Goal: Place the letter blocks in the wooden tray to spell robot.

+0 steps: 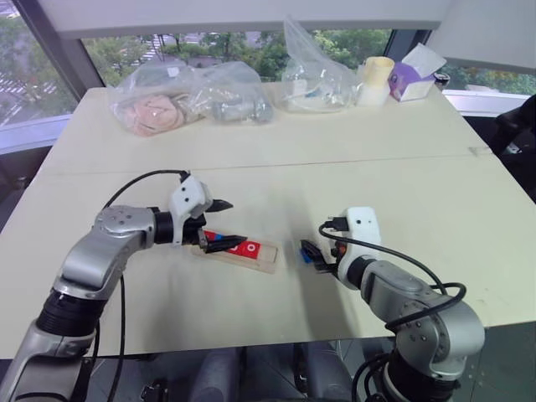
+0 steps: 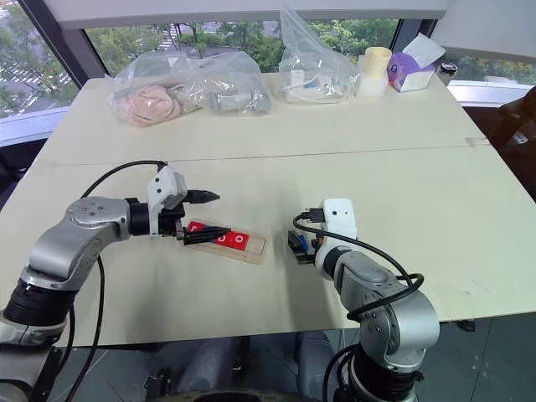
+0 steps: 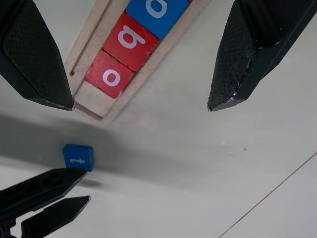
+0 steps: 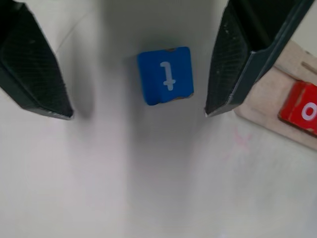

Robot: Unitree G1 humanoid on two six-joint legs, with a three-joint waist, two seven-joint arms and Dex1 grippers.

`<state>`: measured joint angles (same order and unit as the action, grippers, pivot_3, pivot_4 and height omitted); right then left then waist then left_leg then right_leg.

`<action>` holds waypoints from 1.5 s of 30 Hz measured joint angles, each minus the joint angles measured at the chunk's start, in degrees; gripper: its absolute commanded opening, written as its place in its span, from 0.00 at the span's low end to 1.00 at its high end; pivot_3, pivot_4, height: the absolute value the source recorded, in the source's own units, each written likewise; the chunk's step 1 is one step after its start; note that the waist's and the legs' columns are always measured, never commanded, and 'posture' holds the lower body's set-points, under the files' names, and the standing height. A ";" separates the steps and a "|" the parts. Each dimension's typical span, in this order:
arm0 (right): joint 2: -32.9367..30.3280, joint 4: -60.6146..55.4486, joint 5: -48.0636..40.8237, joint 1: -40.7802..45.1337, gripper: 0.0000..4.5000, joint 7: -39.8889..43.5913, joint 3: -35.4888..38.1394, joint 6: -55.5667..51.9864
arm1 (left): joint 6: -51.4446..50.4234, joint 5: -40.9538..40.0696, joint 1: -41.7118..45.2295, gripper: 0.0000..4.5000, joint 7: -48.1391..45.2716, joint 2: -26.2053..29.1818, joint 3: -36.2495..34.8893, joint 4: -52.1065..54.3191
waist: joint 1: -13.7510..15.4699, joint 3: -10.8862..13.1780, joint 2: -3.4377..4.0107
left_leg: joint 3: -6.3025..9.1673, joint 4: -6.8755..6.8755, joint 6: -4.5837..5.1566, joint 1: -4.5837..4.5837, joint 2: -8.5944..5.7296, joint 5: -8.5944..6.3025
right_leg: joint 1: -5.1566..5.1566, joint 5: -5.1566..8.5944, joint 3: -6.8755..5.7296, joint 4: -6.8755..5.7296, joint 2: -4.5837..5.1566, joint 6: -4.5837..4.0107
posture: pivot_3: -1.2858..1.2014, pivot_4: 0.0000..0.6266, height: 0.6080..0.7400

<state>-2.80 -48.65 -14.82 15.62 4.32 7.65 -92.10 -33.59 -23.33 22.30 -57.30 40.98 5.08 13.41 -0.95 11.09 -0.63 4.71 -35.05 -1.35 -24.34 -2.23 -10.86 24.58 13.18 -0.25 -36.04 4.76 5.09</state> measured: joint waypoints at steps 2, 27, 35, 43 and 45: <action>-6.60 0.11 -1.76 1.32 0.98 4.74 1.29 2.38 | -0.50 -0.96 -0.07 1.00 -0.41 0.74 -0.24 0.57 | 0.15 0.00 0.00 | 0.00 0.01 0.00 -0.02 -0.01 0.00 | -0.01 0.01 -0.04 0.04 0.01 0.01 | 0.52 0.24 1.00; -36.75 60.61 6.51 7.00 0.98 69.06 -19.22 98.04 | -7.58 -9.25 -10.75 1.00 -9.81 19.27 -9.93 15.31 | 0.12 0.10 -0.06 | -0.36 -0.05 0.23 -0.05 0.11 -0.18 | -0.26 -0.15 -0.07 0.62 -0.09 0.10 | 0.52 0.24 1.00; -34.18 68.78 6.71 10.60 0.26 72.95 -20.58 105.19 | -8.55 -9.93 -13.75 1.00 -8.21 20.54 -12.10 17.00 | 0.14 0.10 -0.06 | -0.35 -0.10 0.20 0.02 0.11 -0.16 | -0.31 -0.16 -0.06 0.53 -0.10 0.11 | 0.52 0.24 1.00; -35.08 55.80 4.86 7.95 0.25 68.00 -18.76 90.88 | -7.48 -9.61 -14.85 1.00 -8.01 20.97 -12.61 15.83 | 0.26 0.10 -0.05 | -0.21 -0.08 0.19 0.04 0.11 -0.16 | -0.21 -0.16 0.02 0.36 -0.09 0.10 | 0.52 0.24 1.00; -34.97 48.55 4.90 7.02 0.25 64.30 -18.59 83.40 | -6.89 -9.19 -14.53 1.00 -8.51 21.42 -12.17 15.81 | 0.25 0.10 -0.05 | -0.20 -0.09 0.19 0.05 0.11 -0.16 | -0.20 -0.16 0.04 0.32 -0.08 0.09 | 0.52 0.24 1.00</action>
<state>-37.77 -0.10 -9.92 22.64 68.62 -10.93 -8.70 -40.48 -32.52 7.76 -65.81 62.41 -7.09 29.22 -0.70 11.18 -0.68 4.51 -35.14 -1.15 -24.30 -2.12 -11.02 24.38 13.02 -0.21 -35.72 4.68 5.18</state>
